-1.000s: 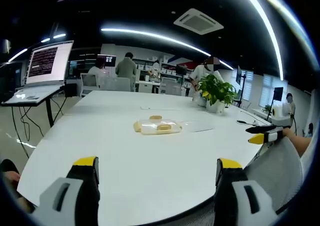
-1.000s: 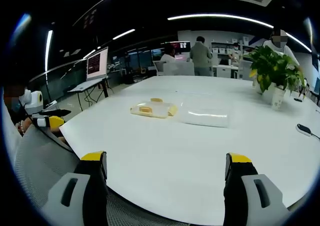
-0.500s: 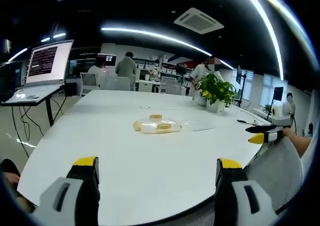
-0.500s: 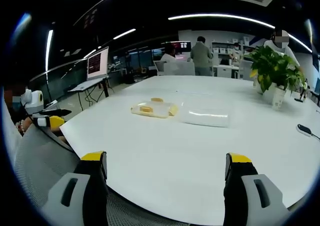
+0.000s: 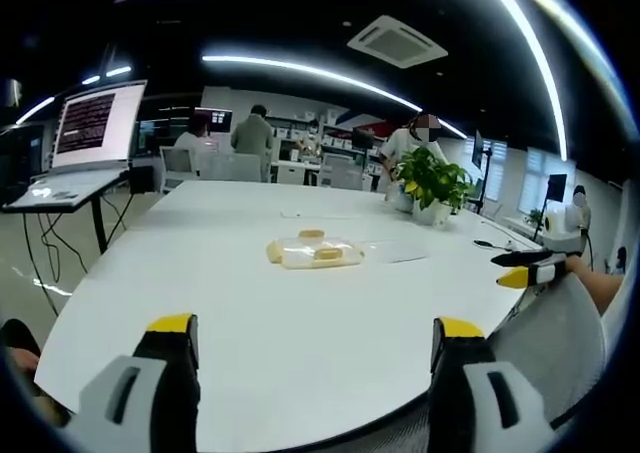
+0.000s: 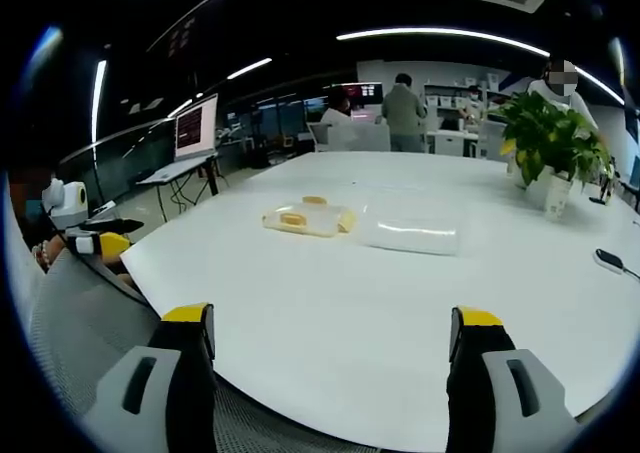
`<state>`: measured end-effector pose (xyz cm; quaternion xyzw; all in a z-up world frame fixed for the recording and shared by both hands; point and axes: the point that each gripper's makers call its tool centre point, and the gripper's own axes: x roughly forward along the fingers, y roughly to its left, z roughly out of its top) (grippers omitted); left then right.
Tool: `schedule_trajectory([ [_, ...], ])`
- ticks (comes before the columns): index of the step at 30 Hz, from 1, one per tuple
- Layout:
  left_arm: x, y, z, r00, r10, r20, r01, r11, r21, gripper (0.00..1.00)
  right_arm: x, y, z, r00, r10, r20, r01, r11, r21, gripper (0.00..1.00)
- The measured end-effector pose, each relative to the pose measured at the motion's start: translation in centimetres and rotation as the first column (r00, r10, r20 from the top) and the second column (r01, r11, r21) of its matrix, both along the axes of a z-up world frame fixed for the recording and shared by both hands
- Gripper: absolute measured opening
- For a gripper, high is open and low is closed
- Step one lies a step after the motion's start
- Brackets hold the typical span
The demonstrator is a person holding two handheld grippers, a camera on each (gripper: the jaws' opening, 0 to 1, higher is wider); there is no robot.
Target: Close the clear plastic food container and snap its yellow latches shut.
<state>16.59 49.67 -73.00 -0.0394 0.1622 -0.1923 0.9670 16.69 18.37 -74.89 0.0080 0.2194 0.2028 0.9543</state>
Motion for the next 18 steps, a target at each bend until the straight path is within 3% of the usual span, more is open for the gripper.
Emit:
schedule_trajectory([
  [18, -0.05, -0.04, 0.01, 1.0, -0.001, 0.001, 0.001, 1.0, 0.0, 0.94, -0.01, -0.09, 0.01, 1.0, -0.002, -0.001, 0.002, 1.0, 0.001, 0.95],
])
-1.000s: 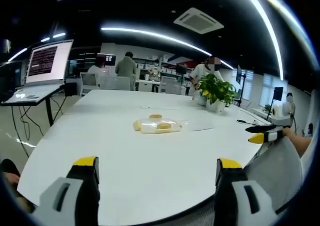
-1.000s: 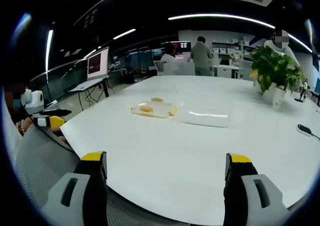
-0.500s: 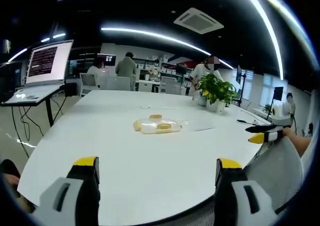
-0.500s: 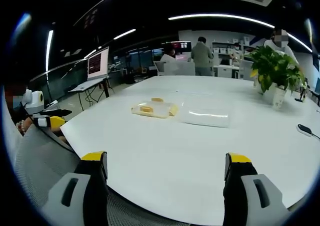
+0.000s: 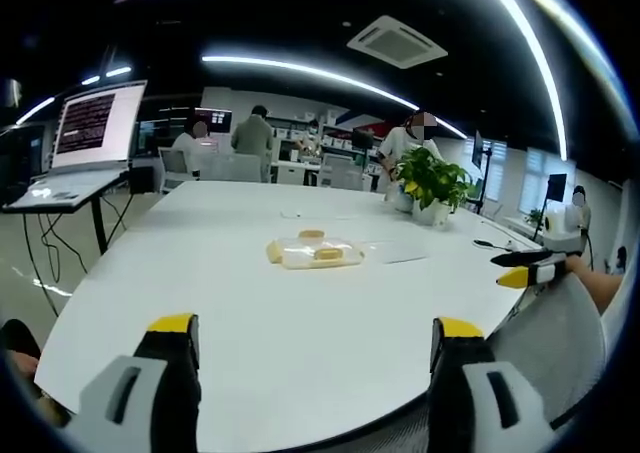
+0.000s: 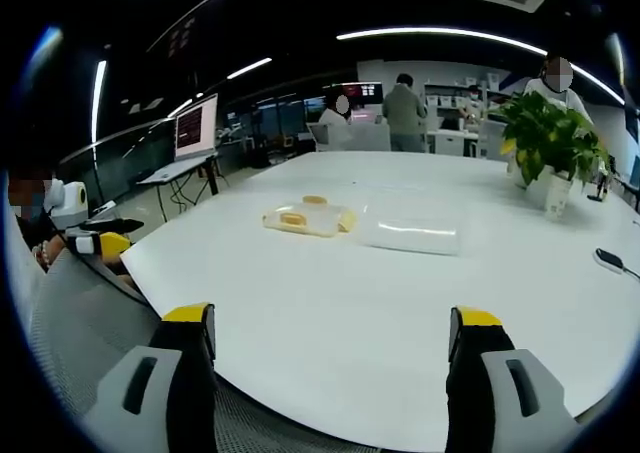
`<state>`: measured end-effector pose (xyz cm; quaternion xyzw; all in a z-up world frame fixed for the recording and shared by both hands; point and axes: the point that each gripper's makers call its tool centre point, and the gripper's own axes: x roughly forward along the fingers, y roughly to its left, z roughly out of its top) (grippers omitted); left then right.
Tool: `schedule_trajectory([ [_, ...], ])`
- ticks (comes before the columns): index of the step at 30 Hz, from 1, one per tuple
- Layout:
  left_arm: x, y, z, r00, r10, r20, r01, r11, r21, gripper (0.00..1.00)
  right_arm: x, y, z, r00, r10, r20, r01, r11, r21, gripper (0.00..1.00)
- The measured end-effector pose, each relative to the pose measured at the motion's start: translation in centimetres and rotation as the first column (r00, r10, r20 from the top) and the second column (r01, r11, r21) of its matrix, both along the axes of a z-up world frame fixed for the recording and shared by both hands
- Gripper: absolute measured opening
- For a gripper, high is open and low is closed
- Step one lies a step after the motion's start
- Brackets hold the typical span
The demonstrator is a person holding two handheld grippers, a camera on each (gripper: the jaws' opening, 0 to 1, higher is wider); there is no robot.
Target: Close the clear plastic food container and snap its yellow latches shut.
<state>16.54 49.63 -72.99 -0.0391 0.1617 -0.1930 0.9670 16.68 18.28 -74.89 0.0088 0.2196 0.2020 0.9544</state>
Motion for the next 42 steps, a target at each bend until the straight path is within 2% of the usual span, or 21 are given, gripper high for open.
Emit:
schedule_trajectory([
  [25, 0.0, -0.1, -0.2, 1.0, -0.004, -0.011, 0.004, 1.0, 0.001, 0.94, 0.0, 0.1, -0.2, 1.0, 0.008, -0.011, -0.008, 1.0, -0.014, 0.94],
  [28, 0.1, 0.0, 0.1, 1.0, -0.004, 0.01, 0.004, 1.0, 0.007, 0.94, 0.0, 0.2, -0.2, 1.0, 0.014, -0.009, -0.014, 1.0, -0.008, 0.92],
  [33, 0.2, -0.1, -0.2, 1.0, -0.018, -0.005, 0.018, 0.999, 0.027, 0.96, -0.1, 0.5, -0.5, 0.999, 0.033, -0.027, -0.034, 0.999, -0.033, 0.92],
  [34, 0.4, 0.4, -0.5, 1.0, -0.019, -0.02, 0.02, 0.997, 0.072, 0.96, -0.2, 0.7, -0.7, 0.998, 0.054, -0.041, -0.055, 0.997, -0.045, 0.91],
  [35, 0.6, 0.7, -0.7, 0.999, -0.008, -0.032, 0.01, 0.997, 0.082, 0.97, -0.3, 0.9, -0.8, 0.997, 0.067, -0.049, -0.07, 0.996, -0.058, 0.91],
  [37, 1.1, 0.9, -0.6, 1.0, -0.011, -0.025, 0.012, 0.997, 0.072, 0.98, -0.3, 1.1, -0.7, 0.996, 0.081, -0.042, -0.084, 0.993, -0.078, 0.89],
  [39, 1.3, 0.8, -0.7, 0.999, -0.031, -0.038, 0.033, 0.998, 0.048, 0.99, -0.3, 1.2, -0.6, 0.995, 0.094, -0.043, -0.097, 0.992, -0.075, 0.88],
  [42, 1.7, 1.1, -0.9, 0.997, -0.038, -0.061, 0.041, 0.998, 0.052, 0.99, 0.2, 1.0, -0.1, 0.993, 0.104, -0.048, -0.107, 0.991, -0.075, 0.86],
])
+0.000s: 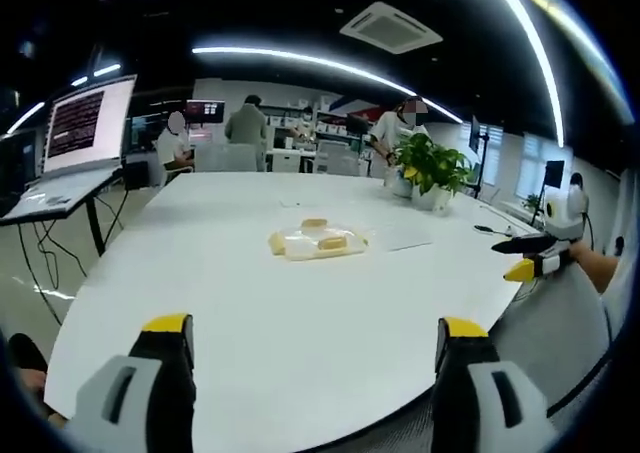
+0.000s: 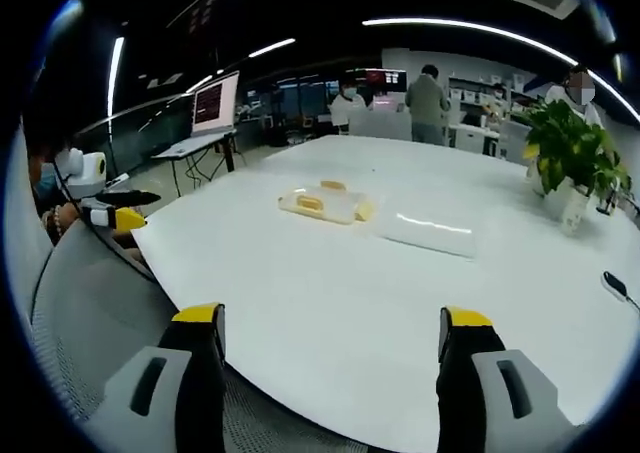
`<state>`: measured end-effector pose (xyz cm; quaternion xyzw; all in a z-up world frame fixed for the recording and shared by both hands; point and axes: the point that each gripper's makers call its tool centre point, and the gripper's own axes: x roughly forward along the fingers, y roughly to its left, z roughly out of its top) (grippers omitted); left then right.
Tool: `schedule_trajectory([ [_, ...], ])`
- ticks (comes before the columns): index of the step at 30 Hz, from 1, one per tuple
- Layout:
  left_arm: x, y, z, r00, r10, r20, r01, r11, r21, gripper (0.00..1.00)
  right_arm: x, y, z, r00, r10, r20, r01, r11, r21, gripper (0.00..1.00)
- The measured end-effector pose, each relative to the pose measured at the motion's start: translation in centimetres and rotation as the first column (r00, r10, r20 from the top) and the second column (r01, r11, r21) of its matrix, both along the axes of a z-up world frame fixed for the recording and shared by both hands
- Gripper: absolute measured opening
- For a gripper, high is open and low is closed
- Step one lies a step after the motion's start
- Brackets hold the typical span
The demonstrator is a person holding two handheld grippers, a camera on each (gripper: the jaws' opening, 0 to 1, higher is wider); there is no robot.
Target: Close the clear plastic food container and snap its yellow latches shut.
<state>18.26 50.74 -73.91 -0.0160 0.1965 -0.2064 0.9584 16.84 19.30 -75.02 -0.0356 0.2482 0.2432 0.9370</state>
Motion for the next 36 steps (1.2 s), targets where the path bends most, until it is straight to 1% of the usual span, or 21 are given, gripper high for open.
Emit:
schedule_trajectory([
  [2, 0.5, 0.0, 0.1, 1.0, -0.026, 0.004, 0.026, 1.0, 0.015, 0.99, 0.8, -0.2, 0.6, 1.0, 0.005, 0.013, -0.005, 1.0, -0.007, 0.86],
  [3, 0.6, -0.6, 0.2, 0.997, -0.081, 0.004, 0.081, 0.997, 0.015, 0.99, 1.5, -0.3, 0.8, 1.0, 0.011, 0.018, -0.011, 1.0, -0.008, 0.86],
  [6, 1.5, -0.5, 0.4, 0.996, -0.084, -0.007, 0.084, 0.996, 0.013, 0.99, 3.0, -0.4, 1.2, 0.999, 0.03, 0.032, -0.029, 0.999, -0.043, 0.86],
  [8, 2.2, -0.3, 0.2, 0.996, -0.089, -0.017, 0.089, 0.995, 0.035, 0.99, 3.7, -0.4, 1.4, 0.998, 0.041, 0.037, -0.039, 0.998, -0.056, 0.86],
  [10, 3.0, 0.0, -0.1, 0.994, -0.103, -0.024, 0.104, 0.992, 0.075, 0.99, 4.5, -0.4, 1.7, 0.998, 0.048, 0.042, -0.046, 0.998, -0.05, 0.86],
  [12, 3.9, 0.3, -0.1, 0.995, -0.102, -0.016, 0.103, 0.99, 0.092, 0.99, 5.0, -0.3, 1.7, 0.998, 0.058, 0.04, -0.056, 0.997, -0.048, 0.86],
  [14, 5.0, 0.5, -0.2, 0.992, -0.121, -0.045, 0.125, 0.987, 0.106, 0.99, 5.8, -0.1, 1.8, 0.996, 0.083, 0.034, -0.08, 0.994, -0.077, 0.86],
  [17, 6.5, 0.9, 0.7, 0.991, -0.131, -0.028, 0.133, 0.985, 0.112, 0.99, 6.8, 0.4, 2.4, 0.991, 0.124, 0.045, -0.119, 0.988, -0.099, 0.85],
  [19, 7.7, 1.0, 1.1, 0.989, -0.141, -0.034, 0.144, 0.982, 0.12, 0.99, 7.5, 0.5, 2.4, 0.989, 0.143, 0.037, -0.138, 0.984, -0.115, 0.85],
  [20, 8.1, 1.0, 1.1, 0.987, -0.157, -0.037, 0.16, 0.978, 0.136, 0.99, 7.9, 0.5, 2.4, 0.988, 0.149, 0.038, -0.143, 0.981, -0.129, 0.85],
  [21, 8.8, 1.2, 1.3, 0.986, -0.166, -0.029, 0.169, 0.971, 0.167, 0.99, 8.3, 0.5, 2.4, 0.986, 0.162, 0.044, -0.154, 0.977, -0.15, 0.85],
  [23, 9.6, 1.4, 1.5, 0.984, -0.178, -0.023, 0.178, 0.96, 0.215, 0.99, 8.8, 0.7, 2.3, 0.984, 0.171, 0.044, -0.163, 0.975, -0.153, 0.84],
  [26, 10.7, 1.1, 1.5, 0.971, -0.234, -0.039, 0.235, 0.928, 0.288, 0.99, 9.9, 1.3, 2.1, 0.975, 0.219, 0.034, -0.21, 0.963, -0.172, 0.82],
  [28, 11.2, 0.6, 1.3, 0.955, -0.292, -0.06, 0.294, 0.892, 0.343, 0.99, 10.6, 1.6, 1.9, 0.964, 0.265, 0.027, -0.252, 0.94, -0.228, 0.82],
  [30, 12.1, 0.5, 1.3, 0.946, -0.315, -0.074, 0.318, 0.864, 0.391, 0.99, 11.5, 1.9, 2.2, 0.952, 0.305, 0.035, -0.285, 0.92, -0.271, 0.82],
  [31, 12.5, 0.1, 1.3, 0.933, -0.35, -0.083, 0.352, 0.84, 0.412, 0.99, 11.7, 2.0, 2.2, 0.948, 0.316, 0.034, -0.295, 0.914, -0.278, 0.82],
  [32, 13.0, 0.0, 1.4, 0.928, -0.362, -0.089, 0.364, 0.829, 0.425, 0.99, 12.2, 2.3, 2.4, 0.939, 0.341, 0.031, -0.318, 0.903, -0.289, 0.81],
  [33, 13.3, -0.1, 1.4, 0.923, -0.372, -0.094, 0.375, 0.818, 0.437, 0.99, 12.6, 2.4, 2.5, 0.936, 0.35, 0.03, -0.327, 0.898, -0.296, 0.8],
  [34, 13.8, -0.5, 1.5, 0.909, -0.402, -0.109, 0.405, 0.793, 0.454, 0.99, 13.2, 2.7, 2.8, 0.929, 0.368, 0.027, -0.343, 0.888, -0.306, 0.8],
  [35, 14.2, -0.6, 1.5, 0.902, -0.415, -0.121, 0.421, 0.777, 0.469, 0.99, 13.7, 2.9, 3.0, 0.924, 0.382, 0.031, -0.354, 0.882, -0.312, 0.8],
  [36, 14.9, -0.8, 1.6, 0.892, -0.435, -0.127, 0.437, 0.751, 0.495, 0.99, 14.3, 3.1, 3.2, 0.915, 0.402, 0.034, -0.369, 0.867, -0.333, 0.79],
])
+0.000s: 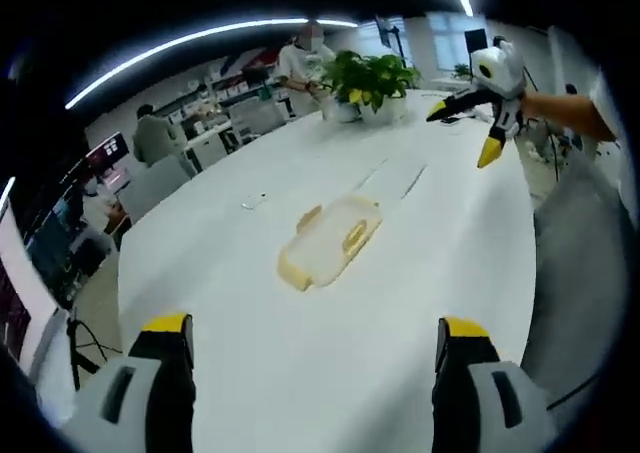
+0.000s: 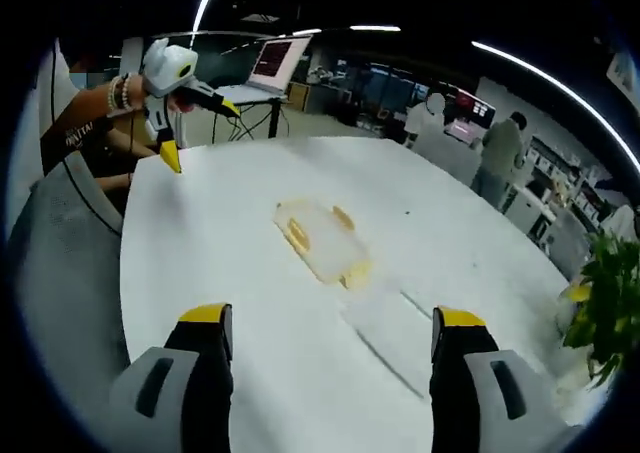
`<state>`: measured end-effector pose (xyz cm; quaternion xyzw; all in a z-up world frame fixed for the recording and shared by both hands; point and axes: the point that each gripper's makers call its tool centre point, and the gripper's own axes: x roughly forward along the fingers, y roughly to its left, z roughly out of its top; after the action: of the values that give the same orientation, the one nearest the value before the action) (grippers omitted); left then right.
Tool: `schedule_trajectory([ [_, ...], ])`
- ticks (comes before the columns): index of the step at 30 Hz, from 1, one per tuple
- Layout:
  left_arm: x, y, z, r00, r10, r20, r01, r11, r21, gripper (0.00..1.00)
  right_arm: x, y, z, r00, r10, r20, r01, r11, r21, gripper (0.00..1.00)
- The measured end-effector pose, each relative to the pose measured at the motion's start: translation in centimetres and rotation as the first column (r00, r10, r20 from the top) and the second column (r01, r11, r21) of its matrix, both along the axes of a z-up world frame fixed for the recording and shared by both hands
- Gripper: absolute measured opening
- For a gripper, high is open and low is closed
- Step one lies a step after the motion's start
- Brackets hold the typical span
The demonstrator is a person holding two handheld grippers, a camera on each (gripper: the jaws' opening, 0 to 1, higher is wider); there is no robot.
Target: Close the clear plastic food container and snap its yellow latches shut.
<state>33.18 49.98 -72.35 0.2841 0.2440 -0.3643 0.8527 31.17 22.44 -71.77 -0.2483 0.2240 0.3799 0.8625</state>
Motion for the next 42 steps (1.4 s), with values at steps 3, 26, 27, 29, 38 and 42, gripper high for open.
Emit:
schedule_trajectory([
  [3, 1.5, -0.5, -0.1, 0.999, -0.047, -0.01, 0.048, 0.997, 0.056, 0.99, 1.4, 0.6, 0.3, 0.998, 0.065, 0.016, -0.064, 0.996, -0.06, 0.77],
  [26, 8.8, -5.4, -6.1, 0.896, -0.341, -0.285, 0.418, 0.863, 0.283, 0.86, 10.3, 4.5, -5.0, 0.919, 0.354, -0.173, -0.391, 0.871, -0.297, 0.71],
  [27, 9.2, -5.6, -6.3, 0.894, -0.341, -0.29, 0.42, 0.863, 0.282, 0.85, 10.5, 4.7, -5.3, 0.912, 0.364, -0.188, -0.406, 0.866, -0.293, 0.7],
  [29, 9.8, -5.7, -6.9, 0.886, -0.348, -0.306, 0.436, 0.852, 0.29, 0.84, 11.0, 4.9, -6.3, 0.9, 0.369, -0.232, -0.427, 0.853, -0.299, 0.69],
  [38, 12.0, -6.2, -11.1, 0.833, -0.374, -0.407, 0.501, 0.821, 0.273, 0.76, 12.4, 5.0, -10.3, 0.862, 0.364, -0.351, -0.474, 0.825, -0.309, 0.7],
  [42, 11.6, -6.8, -12.0, 0.803, -0.382, -0.458, 0.518, 0.827, 0.218, 0.79, 12.6, 4.7, -11.6, 0.845, 0.368, -0.388, -0.496, 0.81, -0.313, 0.7],
])
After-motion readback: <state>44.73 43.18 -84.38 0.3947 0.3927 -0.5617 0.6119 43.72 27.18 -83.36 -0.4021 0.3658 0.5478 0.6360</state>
